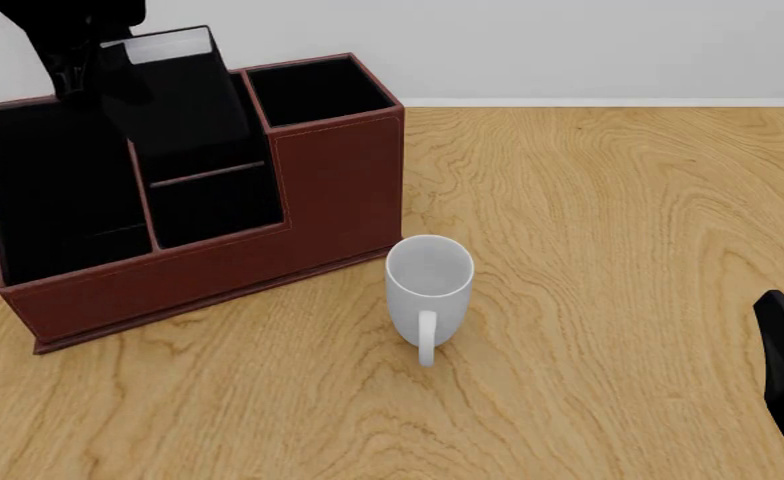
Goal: Pick up the book and place it in the front compartment of the caddy.
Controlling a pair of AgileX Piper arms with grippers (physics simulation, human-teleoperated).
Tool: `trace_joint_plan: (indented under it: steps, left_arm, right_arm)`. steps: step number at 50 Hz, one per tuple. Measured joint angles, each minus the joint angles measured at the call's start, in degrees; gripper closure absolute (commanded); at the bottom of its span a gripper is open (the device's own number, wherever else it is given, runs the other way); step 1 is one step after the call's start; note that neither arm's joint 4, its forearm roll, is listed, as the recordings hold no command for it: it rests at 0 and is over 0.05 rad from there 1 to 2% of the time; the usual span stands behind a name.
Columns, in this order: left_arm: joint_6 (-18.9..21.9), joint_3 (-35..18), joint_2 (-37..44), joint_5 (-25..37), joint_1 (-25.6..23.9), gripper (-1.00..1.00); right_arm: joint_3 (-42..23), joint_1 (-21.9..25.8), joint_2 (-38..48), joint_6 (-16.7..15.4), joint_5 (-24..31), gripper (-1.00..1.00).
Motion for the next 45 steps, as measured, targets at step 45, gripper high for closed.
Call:
trace_joint_plan:
  steps: [45]
  left_arm:
    - [-1.6,2.7,5.5,-10.3,2.9,1.0]
  right_arm:
    - [0.0,0.0,0.0,0.0,0.0,-1.0]
